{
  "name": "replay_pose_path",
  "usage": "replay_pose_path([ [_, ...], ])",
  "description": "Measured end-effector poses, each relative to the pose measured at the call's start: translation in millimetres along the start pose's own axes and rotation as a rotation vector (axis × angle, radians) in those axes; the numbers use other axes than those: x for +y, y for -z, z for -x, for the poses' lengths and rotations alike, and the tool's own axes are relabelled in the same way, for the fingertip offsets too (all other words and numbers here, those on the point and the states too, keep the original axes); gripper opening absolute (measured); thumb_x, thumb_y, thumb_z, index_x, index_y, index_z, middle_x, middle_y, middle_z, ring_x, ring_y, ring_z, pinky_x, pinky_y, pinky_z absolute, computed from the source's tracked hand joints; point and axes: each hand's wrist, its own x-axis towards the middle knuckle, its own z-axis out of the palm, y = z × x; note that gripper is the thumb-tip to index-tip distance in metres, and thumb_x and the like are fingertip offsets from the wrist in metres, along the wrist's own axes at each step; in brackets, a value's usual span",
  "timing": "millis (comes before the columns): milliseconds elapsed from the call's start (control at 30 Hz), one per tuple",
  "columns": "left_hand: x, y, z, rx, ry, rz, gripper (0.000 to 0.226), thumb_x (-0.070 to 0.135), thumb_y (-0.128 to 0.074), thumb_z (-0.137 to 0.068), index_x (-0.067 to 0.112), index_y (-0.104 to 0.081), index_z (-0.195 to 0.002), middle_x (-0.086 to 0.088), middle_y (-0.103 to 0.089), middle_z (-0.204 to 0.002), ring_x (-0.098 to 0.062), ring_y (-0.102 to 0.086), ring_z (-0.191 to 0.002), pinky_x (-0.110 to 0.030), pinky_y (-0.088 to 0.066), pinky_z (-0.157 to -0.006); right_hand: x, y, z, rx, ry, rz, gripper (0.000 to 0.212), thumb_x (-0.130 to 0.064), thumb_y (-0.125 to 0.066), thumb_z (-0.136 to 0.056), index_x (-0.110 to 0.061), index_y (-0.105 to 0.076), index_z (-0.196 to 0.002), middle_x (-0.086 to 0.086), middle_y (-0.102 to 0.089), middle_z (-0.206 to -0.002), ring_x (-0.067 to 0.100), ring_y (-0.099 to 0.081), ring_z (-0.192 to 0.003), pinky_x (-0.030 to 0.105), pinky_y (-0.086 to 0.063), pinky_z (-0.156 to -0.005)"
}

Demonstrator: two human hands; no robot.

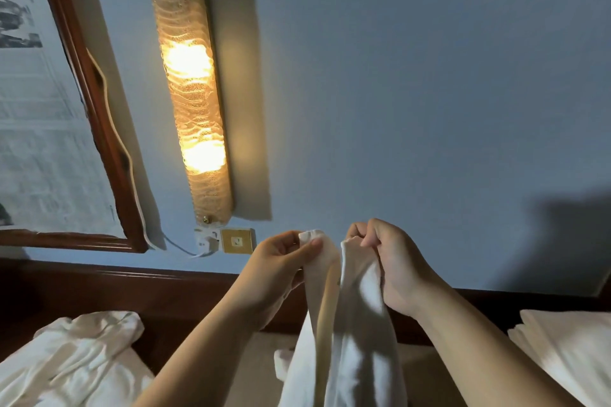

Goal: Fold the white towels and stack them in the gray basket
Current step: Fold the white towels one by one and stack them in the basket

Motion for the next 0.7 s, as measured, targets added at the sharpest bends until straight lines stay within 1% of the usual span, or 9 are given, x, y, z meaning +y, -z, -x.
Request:
replay_pose_path([
  [100,-3.2,-0.3,6.1,0.006,-0.027,-0.022,0.029,0.02,-0.07,-0.097,-0.004,-0.072,-0.113,-0.026,-0.074,-0.111,-0.027,-0.071,-0.097,-0.047,-0.056,-0.099,5.5,4.3,9.4,-0.023,0.074,0.13,0.005,-0.014,-0.053,-0.06,-0.012,-0.05,-0.064,0.009,-0.041,-0.067,0.022,-0.039,-0.063,0.034,-0.031,-0.059],
  [167,-5.9,0.1,11.3,0.007,-0.05,-0.075,0.025,0.022,-0.07,-0.098,0.0,-0.073,-0.109,-0.022,-0.076,-0.104,-0.024,-0.071,-0.092,-0.043,-0.058,-0.092,9.2,10.4,17.4,-0.058,0.145,0.344,0.005,-0.017,-0.06,-0.073,-0.013,-0.062,-0.072,0.017,-0.054,-0.072,0.025,-0.051,-0.07,0.035,-0.038,-0.065],
  [233,-8.7,-0.3,18.2,-0.001,-0.074,-0.169,0.021,0.025,-0.069,-0.1,0.005,-0.074,-0.105,-0.013,-0.078,-0.095,-0.021,-0.072,-0.086,-0.039,-0.058,-0.084,14.3,16.6,28.5,-0.116,0.233,0.614,0.006,-0.024,-0.068,-0.091,-0.025,-0.072,-0.086,0.007,-0.07,-0.083,0.017,-0.061,-0.079,0.031,-0.044,-0.073],
  [300,-13.6,-1.5,24.7,-0.022,-0.079,-0.234,0.018,0.027,-0.068,-0.102,0.01,-0.075,-0.106,-0.009,-0.079,-0.097,-0.025,-0.075,-0.092,-0.046,-0.058,-0.089,18.1,19.0,39.0,-0.142,0.278,0.756,0.004,-0.032,-0.071,-0.098,-0.032,-0.073,-0.095,-0.007,-0.073,-0.087,0.007,-0.064,-0.079,0.02,-0.047,-0.071],
  [367,-19.0,-3.7,31.1,-0.042,-0.075,-0.237,0.017,0.024,-0.066,-0.103,0.01,-0.074,-0.109,-0.009,-0.08,-0.102,-0.029,-0.076,-0.101,-0.05,-0.058,-0.097,21.8,18.8,47.5,-0.097,0.3,0.769,0.019,-0.049,-0.074,-0.09,-0.03,-0.074,-0.094,-0.008,-0.074,-0.087,0.007,-0.067,-0.081,0.019,-0.049,-0.071],
  [433,-24.6,-6.2,37.5,-0.061,-0.069,-0.213,0.017,0.019,-0.062,-0.105,0.007,-0.072,-0.112,-0.011,-0.079,-0.105,-0.031,-0.075,-0.103,-0.048,-0.059,-0.098,27.4,18.9,52.0,-0.02,0.338,0.726,0.03,-0.056,-0.076,-0.082,-0.027,-0.074,-0.09,-0.006,-0.075,-0.087,0.011,-0.069,-0.086,0.023,-0.052,-0.075],
  [500,-28.9,-8.7,43.9,-0.082,-0.062,-0.183,0.017,0.016,-0.06,-0.106,0.005,-0.071,-0.113,-0.014,-0.078,-0.106,-0.032,-0.075,-0.103,-0.046,-0.06,-0.095,34.3,18.2,54.9,0.027,0.364,0.681,0.027,-0.051,-0.078,-0.083,-0.025,-0.075,-0.088,-0.004,-0.075,-0.086,0.014,-0.07,-0.086,0.026,-0.052,-0.075],
  [600,-34.5,-10.9,49.3,-0.102,-0.059,-0.171,0.019,0.018,-0.062,-0.104,0.006,-0.073,-0.113,-0.016,-0.078,-0.106,-0.034,-0.075,-0.104,-0.049,-0.06,-0.095,43.9,15.5,59.6,0.063,0.377,0.6,0.02,-0.044,-0.076,-0.087,-0.024,-0.074,-0.088,-0.005,-0.075,-0.085,0.01,-0.069,-0.082,0.017,-0.049,-0.071],
  [700,-38.5,-11.2,52.4,-0.118,-0.064,-0.197,0.019,0.018,-0.061,-0.104,0.008,-0.073,-0.113,-0.014,-0.078,-0.108,-0.033,-0.075,-0.105,-0.048,-0.059,-0.096,52.5,10.4,60.3,0.097,0.367,0.531,0.013,-0.037,-0.074,-0.091,-0.024,-0.074,-0.089,-0.005,-0.077,-0.087,0.008,-0.07,-0.084,0.018,-0.051,-0.073],
])
